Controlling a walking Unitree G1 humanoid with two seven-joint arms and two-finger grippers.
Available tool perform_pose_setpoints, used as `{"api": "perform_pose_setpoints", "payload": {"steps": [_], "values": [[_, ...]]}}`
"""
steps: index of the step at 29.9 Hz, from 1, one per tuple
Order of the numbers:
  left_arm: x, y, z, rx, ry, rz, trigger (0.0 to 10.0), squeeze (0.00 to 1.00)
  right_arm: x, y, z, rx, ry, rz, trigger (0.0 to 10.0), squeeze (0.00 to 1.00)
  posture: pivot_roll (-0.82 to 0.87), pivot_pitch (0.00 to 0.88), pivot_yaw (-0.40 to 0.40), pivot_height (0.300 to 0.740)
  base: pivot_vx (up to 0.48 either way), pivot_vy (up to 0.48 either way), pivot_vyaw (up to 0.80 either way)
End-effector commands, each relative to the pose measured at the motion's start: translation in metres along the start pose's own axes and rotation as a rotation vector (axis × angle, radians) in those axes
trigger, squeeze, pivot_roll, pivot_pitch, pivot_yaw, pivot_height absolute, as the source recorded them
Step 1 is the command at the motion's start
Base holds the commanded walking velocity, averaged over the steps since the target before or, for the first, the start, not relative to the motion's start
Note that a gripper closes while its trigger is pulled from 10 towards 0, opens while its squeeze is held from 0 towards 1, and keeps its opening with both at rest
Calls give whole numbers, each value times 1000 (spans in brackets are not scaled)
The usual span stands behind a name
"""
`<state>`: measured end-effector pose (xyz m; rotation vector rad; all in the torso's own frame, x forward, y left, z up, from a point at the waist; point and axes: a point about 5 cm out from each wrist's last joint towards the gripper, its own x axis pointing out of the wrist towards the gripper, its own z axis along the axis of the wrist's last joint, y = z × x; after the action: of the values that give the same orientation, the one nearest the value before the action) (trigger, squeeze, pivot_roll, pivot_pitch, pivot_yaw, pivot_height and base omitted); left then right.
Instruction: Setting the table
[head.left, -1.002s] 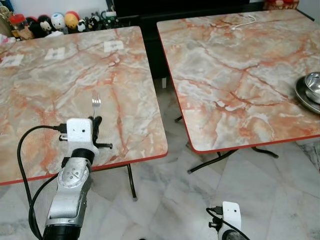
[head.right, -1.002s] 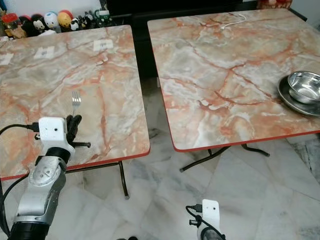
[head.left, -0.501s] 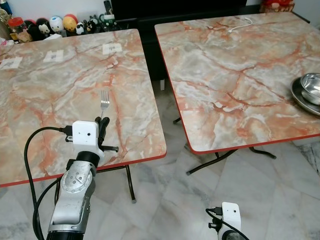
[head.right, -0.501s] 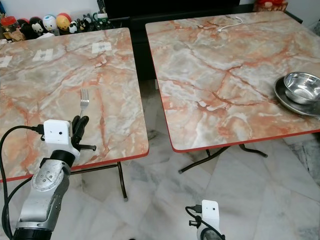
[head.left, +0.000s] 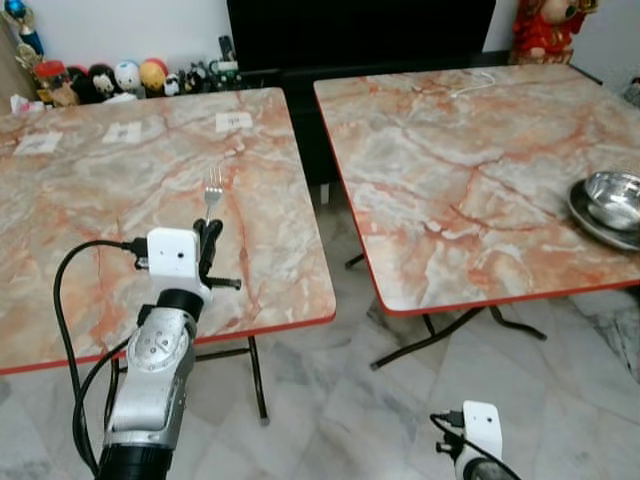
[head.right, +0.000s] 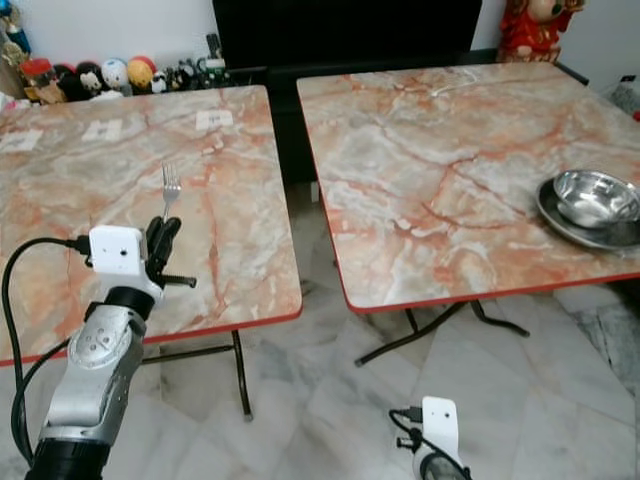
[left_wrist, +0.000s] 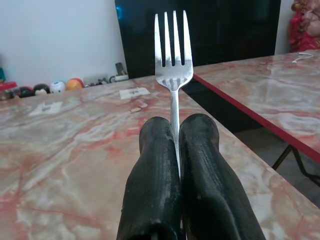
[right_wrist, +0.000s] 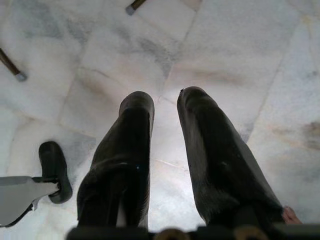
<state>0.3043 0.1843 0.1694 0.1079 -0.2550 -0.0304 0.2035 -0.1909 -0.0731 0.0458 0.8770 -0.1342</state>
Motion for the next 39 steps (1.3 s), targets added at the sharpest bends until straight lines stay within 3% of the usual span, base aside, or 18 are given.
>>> {"api": "perform_pose_setpoints", "payload": {"steps": [1,9,22,39], "values": [[1,2,-2,22,5,6,10000,0,-1,0,-5,-11,21,-4,10000,0,26,3,3,740,0,-416,0],[0,-1,-3,18,11,3,10000,0,-1,-1,-7,6,24,-9,10000,0,30,15,7,740,0,-468,763],[-3,-4,-6,25,34,-1,10000,0,-3,-15,-12,2,40,-18,10000,0,31,33,6,740,0,-469,0],[-3,-3,-5,35,31,-6,10000,0,-1,5,-6,17,22,4,10000,0,33,40,16,740,0,-469,97]]}}
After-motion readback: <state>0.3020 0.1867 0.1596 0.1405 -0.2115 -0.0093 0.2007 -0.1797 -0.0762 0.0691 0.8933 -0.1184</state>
